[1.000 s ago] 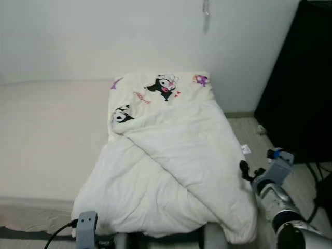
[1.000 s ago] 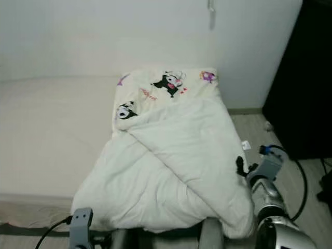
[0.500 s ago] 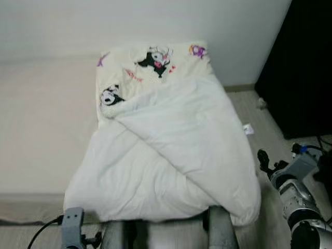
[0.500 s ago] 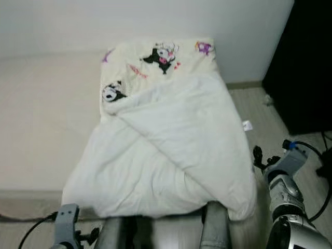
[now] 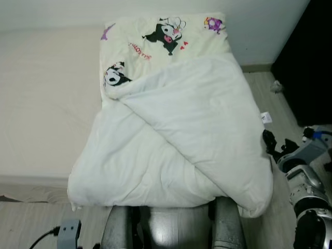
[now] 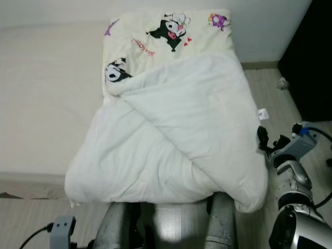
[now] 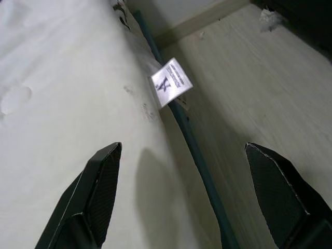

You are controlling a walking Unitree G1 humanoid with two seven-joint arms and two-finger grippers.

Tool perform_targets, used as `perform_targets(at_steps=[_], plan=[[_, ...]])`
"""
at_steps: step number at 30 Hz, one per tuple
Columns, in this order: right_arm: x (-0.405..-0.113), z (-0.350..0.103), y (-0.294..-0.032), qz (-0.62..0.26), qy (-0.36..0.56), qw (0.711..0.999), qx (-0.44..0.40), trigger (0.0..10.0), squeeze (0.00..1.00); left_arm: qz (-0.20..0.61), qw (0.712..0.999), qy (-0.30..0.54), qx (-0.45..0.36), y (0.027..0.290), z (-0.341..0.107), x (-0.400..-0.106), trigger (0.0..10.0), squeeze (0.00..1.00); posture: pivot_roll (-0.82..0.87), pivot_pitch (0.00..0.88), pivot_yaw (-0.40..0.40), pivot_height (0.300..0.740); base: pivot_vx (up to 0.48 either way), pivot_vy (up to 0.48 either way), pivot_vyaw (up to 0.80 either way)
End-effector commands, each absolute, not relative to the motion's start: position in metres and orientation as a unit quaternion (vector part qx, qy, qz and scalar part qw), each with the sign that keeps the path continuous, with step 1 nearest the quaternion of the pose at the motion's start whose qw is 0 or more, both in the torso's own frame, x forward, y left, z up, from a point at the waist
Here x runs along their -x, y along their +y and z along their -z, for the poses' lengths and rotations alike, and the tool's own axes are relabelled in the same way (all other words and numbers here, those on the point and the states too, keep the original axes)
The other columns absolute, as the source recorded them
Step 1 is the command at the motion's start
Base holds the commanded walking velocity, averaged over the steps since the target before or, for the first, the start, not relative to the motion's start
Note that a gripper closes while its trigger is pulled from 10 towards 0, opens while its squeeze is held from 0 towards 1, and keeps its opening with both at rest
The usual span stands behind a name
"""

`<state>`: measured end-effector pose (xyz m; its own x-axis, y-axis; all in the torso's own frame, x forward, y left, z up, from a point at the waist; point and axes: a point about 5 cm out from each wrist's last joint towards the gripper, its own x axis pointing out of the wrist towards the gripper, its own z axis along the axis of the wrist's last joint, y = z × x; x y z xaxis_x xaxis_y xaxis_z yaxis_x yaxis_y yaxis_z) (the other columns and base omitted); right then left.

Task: Clean up the room

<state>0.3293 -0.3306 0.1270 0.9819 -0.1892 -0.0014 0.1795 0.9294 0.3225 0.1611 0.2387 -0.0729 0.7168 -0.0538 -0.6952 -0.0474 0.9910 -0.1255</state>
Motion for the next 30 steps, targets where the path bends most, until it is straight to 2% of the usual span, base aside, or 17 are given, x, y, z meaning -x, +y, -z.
perform_targets(at_steps=[1,5,9,11,12,13,14,15,16,17,18,24,28,29,30], plan=[[-0.328,-0.122,-0.328,0.095,-0.006,0.982,-0.165,10.0,0.00,0.000,0.915,0.399,0.058,0.246,0.078,-0.145,10.0,0.00,0.05,0.416,0.095,0.566,0.000,0.000,0.00],[-0.331,-0.117,-0.319,0.083,0.006,0.982,-0.168,10.0,0.00,0.001,0.915,0.399,0.057,0.248,0.079,-0.139,10.0,0.00,0.06,0.439,0.097,0.566,0.000,0.000,0.00],[-0.340,-0.112,-0.294,0.013,0.012,0.982,-0.189,10.0,0.00,0.008,0.917,0.395,0.055,0.250,0.078,-0.135,10.0,0.00,0.06,0.458,0.099,0.566,0.000,0.000,0.00],[-0.340,-0.111,-0.291,0.006,0.015,0.982,-0.189,10.0,0.00,0.010,0.917,0.395,0.054,0.250,0.078,-0.135,10.0,0.00,0.06,0.458,0.099,0.566,0.000,0.000,0.00],[-0.341,-0.110,-0.289,0.003,0.017,0.982,-0.189,9.0,0.00,0.011,0.917,0.394,0.054,0.250,0.078,-0.135,10.0,0.00,0.06,0.460,0.098,0.566,0.000,0.000,0.00],[-0.341,-0.110,-0.289,0.003,0.017,0.982,-0.189,9.0,0.00,0.011,0.917,0.394,0.054,0.250,0.078,-0.135,10.0,0.00,0.06,0.460,0.098,0.566,0.000,0.000,0.00],[-0.341,-0.109,-0.288,0.003,0.017,0.982,-0.189,3.3,0.00,0.012,0.918,0.394,0.055,0.249,0.078,-0.135,10.0,0.00,0.06,0.463,0.096,0.566,0.000,0.000,0.00],[-0.341,-0.109,-0.288,0.003,0.017,0.982,-0.189,3.3,0.00,0.012,0.918,0.394,0.055,0.249,0.078,-0.135,10.0,0.00,0.06,0.463,0.096,0.566,0.000,0.000,0.00],[-0.341,-0.108,-0.287,0.006,0.017,0.982,-0.189,0.9,0.00,0.013,0.918,0.393,0.055,0.248,0.078,-0.134,10.0,0.00,0.06,0.462,0.096,0.566,0.000,0.000,0.00],[-0.341,-0.108,-0.287,0.006,0.017,0.982,-0.189,0.9,0.00,0.013,0.918,0.393,0.055,0.248,0.078,-0.134,10.0,0.00,0.06,0.462,0.096,0.566,0.000,0.000,0.00],[-0.341,-0.108,-0.287,0.008,0.016,0.982,-0.189,0.0,0.00,0.015,0.917,0.394,0.056,0.247,0.078,-0.134,10.0,0.00,0.06,0.462,0.097,0.566,0.000,0.000,0.00],[-0.343,-0.117,-0.289,0.005,-0.009,0.982,-0.189,0.0,0.00,0.015,0.914,0.401,0.056,0.246,0.080,-0.130,10.0,0.00,0.05,0.451,0.099,0.566,0.000,0.000,0.00],[-0.349,-0.128,-0.280,-0.037,-0.034,0.982,-0.180,0.0,0.00,0.013,0.913,0.404,0.056,0.247,0.080,-0.131,10.0,0.00,0.04,0.443,0.097,0.566,0.000,0.000,0.00],[-0.353,-0.132,-0.271,-0.069,-0.043,0.981,-0.177,0.0,0.00,0.012,0.913,0.405,0.055,0.247,0.080,-0.132,10.0,0.00,0.03,0.433,0.094,0.566,0.000,0.000,0.00],[-0.357,-0.135,-0.250,-0.135,-0.049,0.976,-0.166,0.0,0.00,0.010,0.912,0.406,0.055,0.247,0.080,-0.133,10.0,0.00,0.03,0.426,0.094,0.566,0.000,0.000,0.00]])
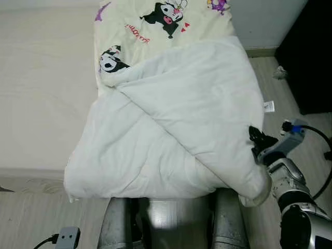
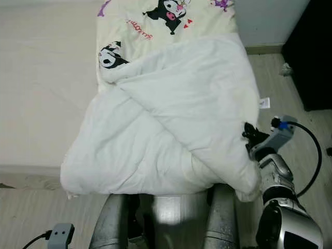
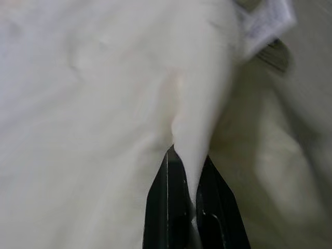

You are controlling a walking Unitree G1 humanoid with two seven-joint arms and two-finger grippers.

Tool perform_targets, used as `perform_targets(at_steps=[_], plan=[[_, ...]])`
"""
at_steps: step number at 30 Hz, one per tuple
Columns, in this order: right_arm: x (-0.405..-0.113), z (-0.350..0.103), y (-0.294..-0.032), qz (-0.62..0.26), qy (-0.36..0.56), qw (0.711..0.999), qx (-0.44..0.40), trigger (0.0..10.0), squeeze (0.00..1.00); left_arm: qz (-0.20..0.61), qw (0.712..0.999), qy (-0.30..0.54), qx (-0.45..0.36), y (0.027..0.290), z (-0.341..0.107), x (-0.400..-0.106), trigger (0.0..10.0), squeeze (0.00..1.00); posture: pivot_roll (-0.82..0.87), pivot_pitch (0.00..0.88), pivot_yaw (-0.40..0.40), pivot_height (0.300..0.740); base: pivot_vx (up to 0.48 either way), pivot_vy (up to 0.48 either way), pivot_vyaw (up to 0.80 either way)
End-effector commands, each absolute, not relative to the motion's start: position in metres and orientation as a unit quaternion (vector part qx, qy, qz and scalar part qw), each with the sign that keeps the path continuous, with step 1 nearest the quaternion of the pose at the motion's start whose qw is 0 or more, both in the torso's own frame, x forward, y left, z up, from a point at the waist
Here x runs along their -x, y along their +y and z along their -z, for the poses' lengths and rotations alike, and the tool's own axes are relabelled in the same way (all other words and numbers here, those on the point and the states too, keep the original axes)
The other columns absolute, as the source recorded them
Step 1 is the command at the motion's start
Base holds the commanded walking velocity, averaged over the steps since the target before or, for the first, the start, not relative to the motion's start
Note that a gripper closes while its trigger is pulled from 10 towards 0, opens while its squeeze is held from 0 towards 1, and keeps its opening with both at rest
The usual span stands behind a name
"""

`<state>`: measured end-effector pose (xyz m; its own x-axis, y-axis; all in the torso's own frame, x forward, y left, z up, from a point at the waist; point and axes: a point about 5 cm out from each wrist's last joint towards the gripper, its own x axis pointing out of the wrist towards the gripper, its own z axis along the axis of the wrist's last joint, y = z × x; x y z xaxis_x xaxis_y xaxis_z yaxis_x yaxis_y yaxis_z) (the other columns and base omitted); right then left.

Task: Clean up the room

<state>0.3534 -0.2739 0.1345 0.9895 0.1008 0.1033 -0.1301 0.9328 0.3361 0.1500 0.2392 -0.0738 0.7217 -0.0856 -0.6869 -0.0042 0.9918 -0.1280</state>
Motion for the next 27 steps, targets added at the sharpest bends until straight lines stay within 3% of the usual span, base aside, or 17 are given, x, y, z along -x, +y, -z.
perform_targets(at_steps=[1,2,4,6,7,8,10,11,12,14,15,16,23,26,27], plan=[[-0.357,-0.135,-0.250,-0.135,-0.049,0.976,-0.166,0.0,0.00,0.010,0.912,0.406,0.055,0.247,0.080,-0.133,10.0,0.00,0.03,0.426,0.094,0.566,0.000,0.000,0.00],[-0.360,-0.138,-0.208,-0.257,-0.050,0.954,-0.146,0.0,0.00,0.008,0.911,0.408,0.055,0.246,0.081,-0.135,10.0,0.00,0.02,0.413,0.092,0.566,0.000,0.000,0.00],[-0.360,-0.138,-0.199,-0.282,-0.049,0.948,-0.142,0.0,0.00,0.007,0.911,0.409,0.056,0.246,0.081,-0.135,10.0,0.00,0.02,0.413,0.092,0.566,0.000,0.000,0.00],[-0.344,-0.124,-0.148,-0.430,-0.008,0.897,-0.104,0.0,0.00,0.007,0.909,0.412,0.056,0.243,0.082,-0.136,10.0,0.00,0.00,0.394,0.091,0.566,0.000,0.000,0.00],[-0.344,-0.124,-0.148,-0.430,-0.008,0.897,-0.104,0.0,0.00,0.007,0.909,0.412,0.056,0.243,0.082,-0.136,10.0,0.00,0.00,0.394,0.091,0.566,0.000,0.000,0.00],[-0.332,-0.118,-0.125,-0.494,0.012,0.865,-0.089,0.0,0.00,0.006,0.909,0.413,0.057,0.242,0.082,-0.136,10.0,0.00,0.00,0.394,0.091,0.566,0.000,0.000,0.00],[-0.332,-0.118,-0.125,-0.494,0.012,0.865,-0.089,0.0,0.00,0.006,0.909,0.413,0.057,0.242,0.082,-0.136,10.0,0.00,0.00,0.394,0.091,0.566,0.000,0.000,0.00],[-0.314,-0.105,-0.102,-0.565,0.050,0.822,-0.053,0.0,0.00,0.006,0.908,0.414,0.058,0.241,0.082,-0.137,10.0,0.00,0.00,0.382,0.088,0.566,0.000,0.000,0.00],[-0.314,-0.105,-0.102,-0.565,0.050,0.822,-0.053,0.0,0.00,0.006,0.908,0.414,0.058,0.241,0.082,-0.137,10.0,0.00,0.00,0.382,0.088,0.566,0.000,0.000,0.00],[-0.269,-0.036,-0.102,-0.651,0.242,0.706,0.140,0.0,0.00,0.003,0.907,0.416,0.061,0.235,0.083,-0.143,10.0,0.00,-0.02,0.341,0.075,0.566,0.000,0.000,0.00],[-0.254,-0.017,-0.111,-0.667,0.300,0.657,0.184,0.0,0.00,0.001,0.907,0.416,0.063,0.234,0.083,-0.145,10.0,0.00,-0.02,0.341,0.075,0.566,0.000,0.000,0.00],[-0.246,-0.008,-0.120,-0.672,0.334,0.631,0.199,0.0,0.00,0.000,0.907,0.416,0.065,0.232,0.083,-0.146,10.0,0.00,-0.02,0.335,0.073,0.566,0.000,0.000,0.00],[-0.226,-0.008,-0.128,-0.699,0.367,0.588,0.177,0.0,0.00,-0.005,0.906,0.418,0.068,0.229,0.084,-0.149,10.0,0.00,-0.04,0.313,0.065,0.566,0.000,0.000,0.00],[-0.224,-0.006,-0.131,-0.695,0.368,0.588,0.188,0.4,0.00,-0.006,0.905,0.420,0.069,0.227,0.084,-0.150,10.0,0.00,-0.06,0.297,0.059,0.566,0.000,0.000,0.00],[-0.226,-0.003,-0.135,-0.674,0.372,0.599,0.220,10.0,0.00,-0.008,0.904,0.422,0.071,0.226,0.085,-0.150,10.0,0.00,-0.06,0.288,0.054,0.566,0.000,0.000,0.00]])
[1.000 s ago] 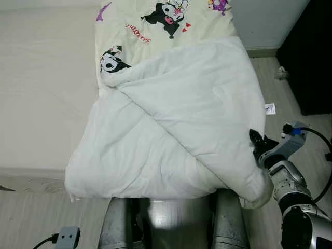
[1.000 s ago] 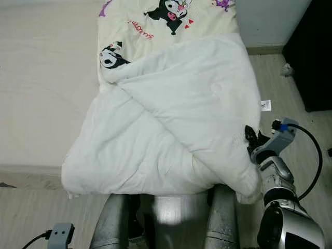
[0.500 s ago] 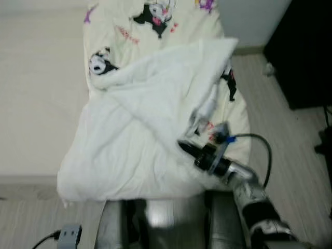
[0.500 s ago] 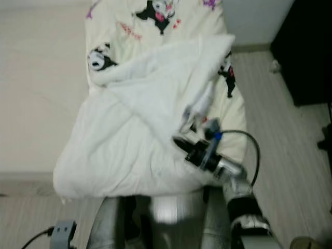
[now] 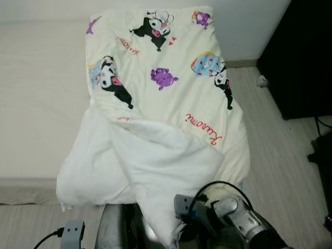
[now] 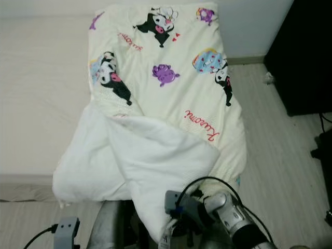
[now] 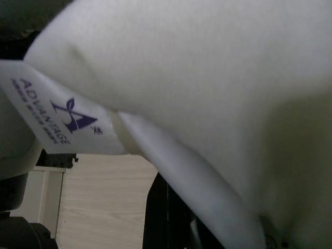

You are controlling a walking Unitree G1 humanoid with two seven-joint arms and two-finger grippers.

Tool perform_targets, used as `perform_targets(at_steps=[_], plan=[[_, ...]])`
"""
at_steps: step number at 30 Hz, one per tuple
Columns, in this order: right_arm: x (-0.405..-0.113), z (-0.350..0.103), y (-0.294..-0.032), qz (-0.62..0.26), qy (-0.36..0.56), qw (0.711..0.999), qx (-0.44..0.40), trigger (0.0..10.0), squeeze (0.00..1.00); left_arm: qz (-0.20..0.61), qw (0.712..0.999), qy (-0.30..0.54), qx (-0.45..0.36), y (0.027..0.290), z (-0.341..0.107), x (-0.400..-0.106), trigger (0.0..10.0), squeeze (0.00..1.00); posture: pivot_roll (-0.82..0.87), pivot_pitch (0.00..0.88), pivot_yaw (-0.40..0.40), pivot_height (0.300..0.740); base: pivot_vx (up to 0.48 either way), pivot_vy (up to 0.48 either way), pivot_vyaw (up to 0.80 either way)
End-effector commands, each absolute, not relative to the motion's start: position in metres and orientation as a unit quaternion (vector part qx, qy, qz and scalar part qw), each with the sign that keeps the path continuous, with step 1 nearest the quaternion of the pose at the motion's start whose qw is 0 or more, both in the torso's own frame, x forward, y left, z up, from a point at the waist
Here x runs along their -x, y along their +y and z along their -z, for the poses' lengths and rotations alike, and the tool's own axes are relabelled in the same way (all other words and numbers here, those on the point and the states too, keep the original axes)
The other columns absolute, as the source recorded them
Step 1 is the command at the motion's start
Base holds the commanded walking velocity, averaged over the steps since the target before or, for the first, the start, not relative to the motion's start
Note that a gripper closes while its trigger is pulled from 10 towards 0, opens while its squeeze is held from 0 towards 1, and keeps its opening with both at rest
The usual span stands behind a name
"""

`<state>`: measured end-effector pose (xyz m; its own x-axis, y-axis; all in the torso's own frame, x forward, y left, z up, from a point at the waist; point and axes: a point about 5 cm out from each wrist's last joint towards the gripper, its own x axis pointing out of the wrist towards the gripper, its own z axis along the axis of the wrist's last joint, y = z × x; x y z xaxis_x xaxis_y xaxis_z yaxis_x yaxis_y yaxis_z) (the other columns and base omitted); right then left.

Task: Clean up the room

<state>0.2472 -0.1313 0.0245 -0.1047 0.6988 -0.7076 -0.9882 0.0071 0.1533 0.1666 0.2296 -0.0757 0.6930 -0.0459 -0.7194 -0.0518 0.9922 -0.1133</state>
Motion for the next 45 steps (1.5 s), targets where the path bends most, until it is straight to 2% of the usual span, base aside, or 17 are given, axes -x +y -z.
perform_targets(at_steps=[1,3,4,5,7,8,16,18,22,32,34,40,41,42,43,44,45], plan=[[-0.226,-0.003,-0.135,-0.674,0.372,0.599,0.220,10.0,0.00,-0.008,0.904,0.422,0.071,0.226,0.085,-0.150,10.0,0.00,-0.06,0.288,0.054,0.566,0.000,0.000,0.00],[-0.247,-0.003,-0.140,-0.593,0.354,0.670,0.272,10.0,0.00,-0.010,0.903,0.424,0.075,0.222,0.085,-0.152,10.0,0.00,-0.07,0.272,0.046,0.566,0.000,0.000,0.00],[-0.247,-0.003,-0.140,-0.593,0.354,0.670,0.272,10.0,0.00,-0.010,0.903,0.424,0.075,0.222,0.085,-0.152,10.0,0.00,-0.07,0.272,0.046,0.566,0.000,0.000,0.00],[-0.258,-0.008,-0.140,-0.560,0.334,0.709,0.268,10.0,0.00,-0.010,0.903,0.423,0.077,0.219,0.086,-0.154,10.0,0.00,-0.07,0.265,0.043,0.566,0.000,0.000,0.00],[-0.258,-0.008,-0.140,-0.560,0.334,0.709,0.268,10.0,0.00,-0.010,0.903,0.423,0.077,0.219,0.086,-0.154,10.0,0.00,-0.07,0.265,0.043,0.566,0.000,0.000,0.00],[-0.267,-0.020,-0.138,-0.548,0.305,0.749,0.216,10.0,1.00,-0.008,0.903,0.423,0.079,0.214,0.085,-0.158,10.0,0.00,-0.08,0.251,0.040,0.566,0.000,0.000,0.00],[-0.256,-0.037,-0.140,-0.601,0.290,0.735,0.118,10.0,1.00,-0.007,0.903,0.423,0.080,0.209,0.085,-0.162,10.0,0.00,-0.10,0.232,0.039,0.566,0.000,0.000,0.00],[-0.243,-0.055,-0.138,-0.647,0.279,0.708,0.052,10.0,1.00,-0.006,0.901,0.426,0.078,0.207,0.085,-0.164,10.0,0.00,-0.11,0.219,0.037,0.566,0.000,0.000,0.00],[-0.233,-0.075,-0.134,-0.687,0.248,0.684,-0.004,10.0,1.00,-0.005,0.900,0.428,0.076,0.205,0.085,-0.165,10.0,0.00,-0.11,0.208,0.033,0.566,0.000,0.000,0.00],[-0.219,-0.118,-0.129,-0.738,0.166,0.650,-0.070,10.0,1.00,-0.007,0.899,0.431,0.074,0.205,0.085,-0.167,10.0,0.00,-0.12,0.195,0.025,0.566,0.000,0.000,0.00],[-0.221,-0.139,-0.130,-0.736,0.122,0.660,-0.091,10.0,1.00,-0.009,0.900,0.430,0.075,0.205,0.085,-0.168,10.0,0.00,-0.13,0.190,0.031,0.566,0.000,0.000,0.00],[-0.220,-0.139,-0.131,-0.721,0.125,0.677,-0.080,10.0,1.00,-0.007,0.900,0.430,0.075,0.204,0.084,-0.170,10.0,0.00,-0.13,0.190,0.033,0.566,0.000,0.000,0.00],[-0.229,-0.144,-0.133,-0.690,0.101,0.711,-0.091,10.0,1.00,-0.008,0.901,0.426,0.076,0.203,0.083,-0.172,10.0,0.00,-0.13,0.188,0.033,0.566,0.000,0.000,0.00],[-0.248,-0.149,-0.139,-0.626,0.063,0.771,-0.095,10.0,1.00,-0.009,0.906,0.416,0.081,0.203,0.081,-0.177,10.0,0.00,-0.13,0.187,0.033,0.566,0.000,0.000,0.00],[-0.248,-0.149,-0.139,-0.626,0.063,0.771,-0.095,10.0,1.00,-0.009,0.906,0.416,0.081,0.203,0.081,-0.177,10.0,0.00,-0.13,0.187,0.033,0.566,0.000,0.000,0.00],[-0.260,-0.153,-0.145,-0.579,0.039,0.808,-0.101,10.0,1.00,-0.011,0.909,0.408,0.084,0.203,0.079,-0.181,10.0,0.00,-0.13,0.187,0.033,0.566,0.000,0.000,0.00],[-0.260,-0.153,-0.145,-0.579,0.039,0.808,-0.101,10.0,1.00,-0.011,0.909,0.408,0.084,0.203,0.079,-0.181,10.0,0.00,-0.13,0.187,0.033,0.566,0.000,0.000,0.00]])
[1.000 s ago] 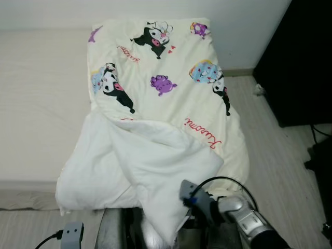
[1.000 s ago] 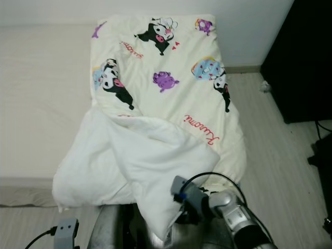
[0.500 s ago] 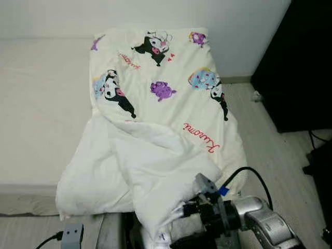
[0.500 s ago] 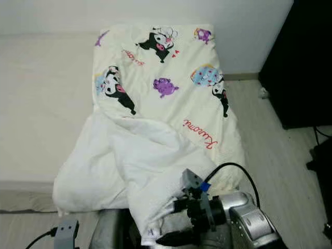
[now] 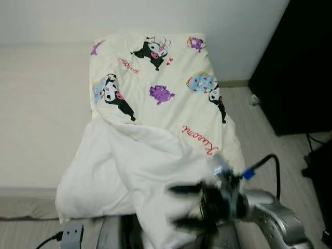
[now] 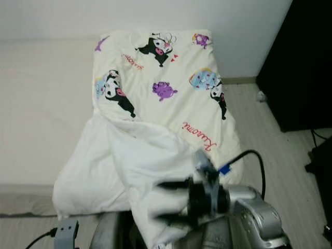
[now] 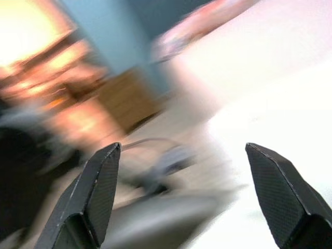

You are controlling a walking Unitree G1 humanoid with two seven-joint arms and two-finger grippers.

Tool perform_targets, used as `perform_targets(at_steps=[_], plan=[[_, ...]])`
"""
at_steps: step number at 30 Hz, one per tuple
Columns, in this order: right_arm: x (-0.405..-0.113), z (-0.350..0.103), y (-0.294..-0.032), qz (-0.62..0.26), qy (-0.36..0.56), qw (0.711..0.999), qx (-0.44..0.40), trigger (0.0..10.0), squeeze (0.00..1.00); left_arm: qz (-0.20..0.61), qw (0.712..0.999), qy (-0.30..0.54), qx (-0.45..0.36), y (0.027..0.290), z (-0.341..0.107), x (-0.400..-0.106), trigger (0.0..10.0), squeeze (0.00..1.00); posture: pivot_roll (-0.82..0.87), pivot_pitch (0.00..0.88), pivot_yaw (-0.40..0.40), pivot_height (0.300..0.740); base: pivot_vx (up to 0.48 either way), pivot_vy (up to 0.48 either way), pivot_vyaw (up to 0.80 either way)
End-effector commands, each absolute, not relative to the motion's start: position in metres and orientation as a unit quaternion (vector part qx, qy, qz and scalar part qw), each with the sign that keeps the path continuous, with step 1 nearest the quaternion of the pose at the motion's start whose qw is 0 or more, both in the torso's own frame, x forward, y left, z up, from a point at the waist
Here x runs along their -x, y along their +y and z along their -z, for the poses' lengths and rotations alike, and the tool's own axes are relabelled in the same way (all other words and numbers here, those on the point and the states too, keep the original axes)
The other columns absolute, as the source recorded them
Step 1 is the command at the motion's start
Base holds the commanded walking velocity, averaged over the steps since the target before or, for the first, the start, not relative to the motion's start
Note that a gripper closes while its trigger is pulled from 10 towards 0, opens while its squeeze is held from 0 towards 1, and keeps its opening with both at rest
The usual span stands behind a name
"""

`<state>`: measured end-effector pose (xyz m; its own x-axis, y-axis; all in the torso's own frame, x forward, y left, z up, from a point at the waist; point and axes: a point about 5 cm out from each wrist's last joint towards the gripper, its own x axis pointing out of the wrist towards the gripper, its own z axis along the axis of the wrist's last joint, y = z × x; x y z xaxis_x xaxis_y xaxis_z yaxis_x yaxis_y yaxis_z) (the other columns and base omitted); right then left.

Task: Clean up the room

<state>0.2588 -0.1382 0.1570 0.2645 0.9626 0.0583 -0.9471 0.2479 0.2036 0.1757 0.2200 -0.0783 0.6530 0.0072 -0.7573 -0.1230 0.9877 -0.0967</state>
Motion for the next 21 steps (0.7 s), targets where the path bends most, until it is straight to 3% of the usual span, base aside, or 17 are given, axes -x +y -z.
perform_targets(at_steps=[1,2,3,4,5,6,11,21], plan=[[-0.275,-0.157,-0.153,-0.515,0.016,0.850,-0.108,10.0,1.00,-0.013,0.912,0.400,0.088,0.204,0.076,-0.185,10.0,0.00,-0.13,0.185,0.030,0.566,0.000,0.000,0.00],[-0.296,-0.160,-0.171,-0.416,-0.010,0.903,-0.111,10.0,1.00,-0.014,0.917,0.389,0.091,0.205,0.073,-0.192,10.0,0.00,-0.13,0.184,0.030,0.566,0.000,0.000,0.00],[-0.312,-0.162,-0.193,-0.310,-0.027,0.942,-0.128,10.0,0.39,-0.014,0.919,0.382,0.093,0.207,0.070,-0.196,10.0,0.00,-0.13,0.185,0.032,0.566,0.000,0.000,0.00],[-0.312,-0.162,-0.193,-0.310,-0.027,0.942,-0.128,10.0,0.39,-0.014,0.919,0.382,0.093,0.207,0.070,-0.196,10.0,0.00,-0.13,0.185,0.032,0.566,0.000,0.000,0.00],[-0.320,-0.162,-0.208,-0.238,-0.034,0.960,-0.146,10.0,0.39,-0.013,0.921,0.378,0.094,0.207,0.068,-0.199,10.0,0.00,-0.13,0.185,0.032,0.566,0.000,0.000,0.00],[-0.325,-0.143,-0.236,-0.103,0.008,0.983,-0.150,10.0,0.00,-0.012,0.920,0.381,0.089,0.209,0.069,-0.198,10.0,0.00,-0.13,0.186,0.036,0.566,0.000,0.000,0.00],[-0.320,-0.120,-0.247,-0.044,0.050,0.986,-0.151,10.0,0.00,-0.013,0.918,0.387,0.085,0.210,0.071,-0.194,10.0,0.00,-0.13,0.190,0.039,0.566,0.000,0.000,0.00],[-0.316,-0.071,-0.223,-0.041,0.096,0.963,-0.250,10.0,0.00,-0.032,0.915,0.394,0.077,0.224,0.074,-0.181,10.0,0.00,-0.10,0.230,0.050,0.566,0.000,0.000,0.00]])
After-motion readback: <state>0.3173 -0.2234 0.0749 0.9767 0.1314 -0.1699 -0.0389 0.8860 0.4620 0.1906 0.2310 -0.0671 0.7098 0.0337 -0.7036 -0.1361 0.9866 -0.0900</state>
